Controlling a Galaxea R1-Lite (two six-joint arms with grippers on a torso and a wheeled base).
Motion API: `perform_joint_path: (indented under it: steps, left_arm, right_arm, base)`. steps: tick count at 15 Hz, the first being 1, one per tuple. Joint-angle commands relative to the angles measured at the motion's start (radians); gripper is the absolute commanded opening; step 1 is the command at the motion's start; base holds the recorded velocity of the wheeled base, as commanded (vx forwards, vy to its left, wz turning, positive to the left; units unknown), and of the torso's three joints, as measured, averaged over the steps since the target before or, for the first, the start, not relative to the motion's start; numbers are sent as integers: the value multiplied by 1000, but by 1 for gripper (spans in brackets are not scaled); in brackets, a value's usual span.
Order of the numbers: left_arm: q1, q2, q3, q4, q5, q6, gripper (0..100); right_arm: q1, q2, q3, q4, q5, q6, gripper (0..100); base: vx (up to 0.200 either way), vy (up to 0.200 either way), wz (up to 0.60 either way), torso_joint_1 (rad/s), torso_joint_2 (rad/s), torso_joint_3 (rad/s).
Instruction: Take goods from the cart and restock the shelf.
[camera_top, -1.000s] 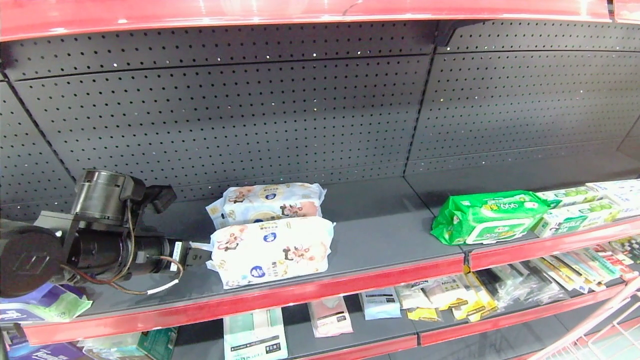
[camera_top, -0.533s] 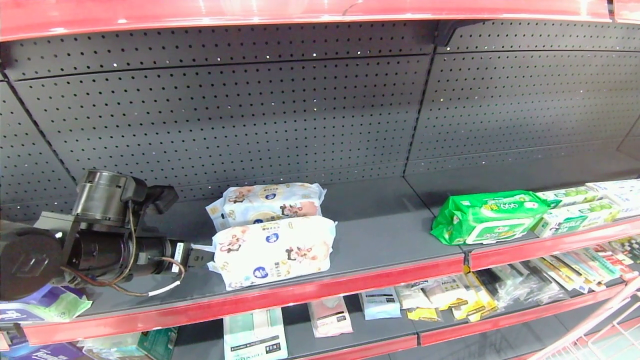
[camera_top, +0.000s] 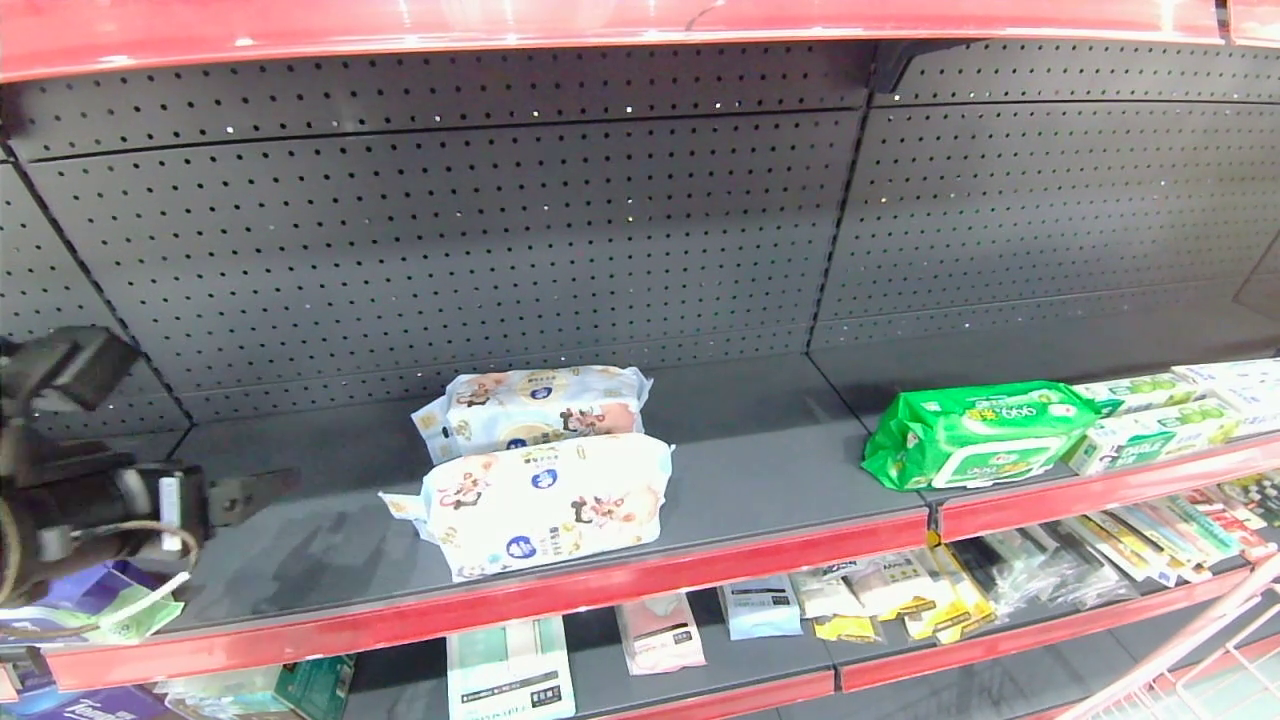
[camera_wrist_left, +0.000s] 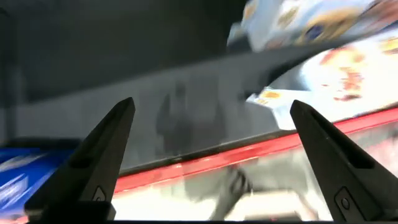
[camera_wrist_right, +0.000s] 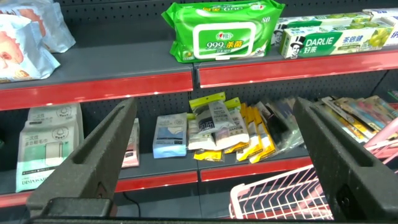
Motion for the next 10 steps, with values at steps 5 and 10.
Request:
perform_joint_path:
  steps: [5,10]
  left_arm:
    - [208,-1041,354,53,-253,-34,100]
    - [202,-1219,584,77,137,3,100]
  right_arm:
    - [0,1,0,0,0,0,100]
    - [2,1,0,0,2,0,100]
  base:
    - [0,0,0,0,0,0]
    - [0,0,0,0,0,0]
